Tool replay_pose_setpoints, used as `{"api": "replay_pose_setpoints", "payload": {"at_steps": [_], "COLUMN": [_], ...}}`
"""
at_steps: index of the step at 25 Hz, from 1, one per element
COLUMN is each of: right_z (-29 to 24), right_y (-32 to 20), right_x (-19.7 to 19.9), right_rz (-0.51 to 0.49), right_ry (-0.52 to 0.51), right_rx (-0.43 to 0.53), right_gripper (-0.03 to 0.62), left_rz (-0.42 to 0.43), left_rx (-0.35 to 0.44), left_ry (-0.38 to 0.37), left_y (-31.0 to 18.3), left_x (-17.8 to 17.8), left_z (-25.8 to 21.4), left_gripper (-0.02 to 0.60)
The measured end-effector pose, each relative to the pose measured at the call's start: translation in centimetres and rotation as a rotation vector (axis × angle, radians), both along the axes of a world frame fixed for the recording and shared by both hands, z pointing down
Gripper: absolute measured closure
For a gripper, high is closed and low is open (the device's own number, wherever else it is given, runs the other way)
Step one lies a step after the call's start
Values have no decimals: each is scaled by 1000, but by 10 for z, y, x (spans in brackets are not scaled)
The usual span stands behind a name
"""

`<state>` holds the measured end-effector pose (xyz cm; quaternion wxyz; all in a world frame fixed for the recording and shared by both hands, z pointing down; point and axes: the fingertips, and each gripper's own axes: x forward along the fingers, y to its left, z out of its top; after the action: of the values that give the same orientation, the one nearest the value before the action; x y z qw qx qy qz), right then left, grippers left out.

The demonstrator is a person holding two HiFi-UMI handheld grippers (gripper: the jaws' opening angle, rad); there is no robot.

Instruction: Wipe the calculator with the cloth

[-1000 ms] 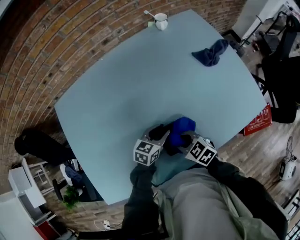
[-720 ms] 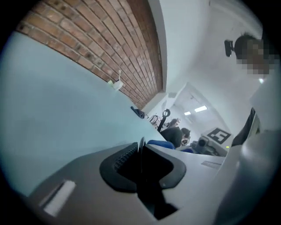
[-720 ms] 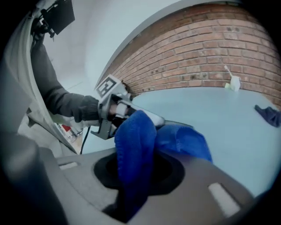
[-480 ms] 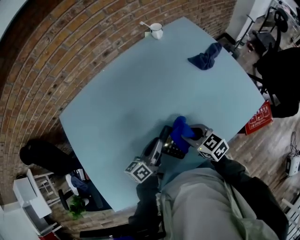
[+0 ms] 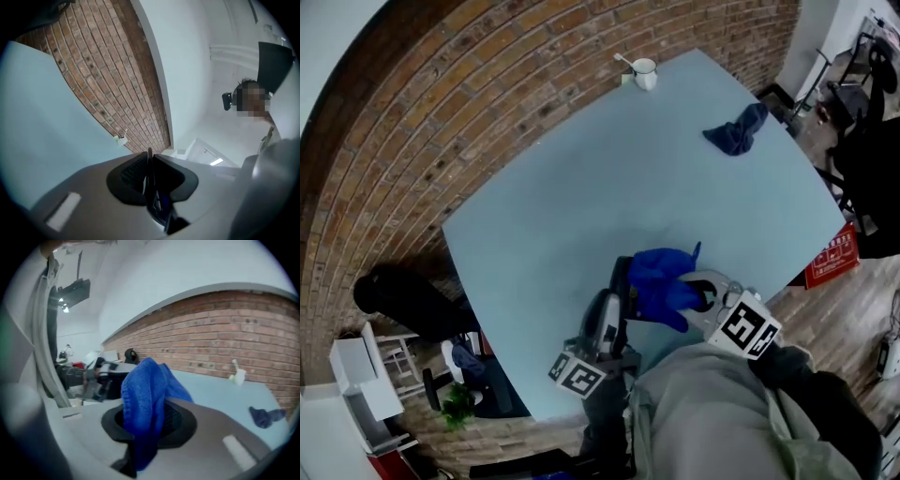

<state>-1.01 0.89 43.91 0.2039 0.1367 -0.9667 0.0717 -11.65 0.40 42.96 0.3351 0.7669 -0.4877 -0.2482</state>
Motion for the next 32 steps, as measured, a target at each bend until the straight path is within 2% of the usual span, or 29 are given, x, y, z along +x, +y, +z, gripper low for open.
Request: {"api": "replay_pose_setpoints", "payload": {"at_steps": [2, 4, 6, 9, 11, 13, 14, 15, 17, 18, 20, 23, 25, 27, 29, 31, 32], "right_z": [-11, -17, -21, -21, -19, -31, -42, -56, -77, -82, -83, -80, -71, -56, -47, -52, -60], "right_y": [-32, -32, 0, 78, 106, 96, 78, 56, 8, -13, -35, -20, 13, 56, 88, 87, 74], "right_x": [20, 16, -2, -31, -36, -30, -25, -19, 0, 10, 20, 17, 13, 5, -3, -3, 1], "right_rz": [103, 71, -59, -310, -398, -367, -315, -239, -33, 53, 118, 51, -69, -234, -342, -326, -267], "right_ry": [-10, -4, 27, 23, 32, 11, -41, -118, -239, -252, -240, -255, -229, -153, -103, -139, -190], "right_rx": [16, 23, 32, -27, -23, 29, 58, 78, 59, 47, 60, 50, 23, -3, 19, 69, 80], "right_gripper": [523, 523, 523, 523, 523, 523, 522, 523, 523, 522, 523, 523, 523, 523, 523, 523, 523], "left_rz": [-18, -56, -98, -140, -155, -169, -175, -182, -190, -190, -185, -196, -216, -230, -227, -224, -226], "left_rx": [19, 35, 45, 72, 106, 139, 153, 164, 171, 172, 187, 208, 216, 236, 251, 258, 260], "left_ry": [10, 17, 19, 64, 104, 128, 134, 138, 148, 163, 230, 319, 356, 413, 434, 438, 440], "left_y": [7, 12, 15, 19, 22, 26, 29, 33, 40, 43, 45, 43, 44, 42, 39, 39, 39], "left_x": [-7, -13, -18, -25, -30, -34, -36, -39, -44, -45, -43, -41, -47, -52, -52, -51, -51], "left_z": [-9, -17, -23, -32, -43, -56, -61, -64, -65, -64, -68, -75, -75, -78, -80, -83, -84], "left_gripper": [537, 537, 537, 538, 538, 538, 537, 537, 537, 537, 538, 540, 541, 541, 541, 541, 541]}}
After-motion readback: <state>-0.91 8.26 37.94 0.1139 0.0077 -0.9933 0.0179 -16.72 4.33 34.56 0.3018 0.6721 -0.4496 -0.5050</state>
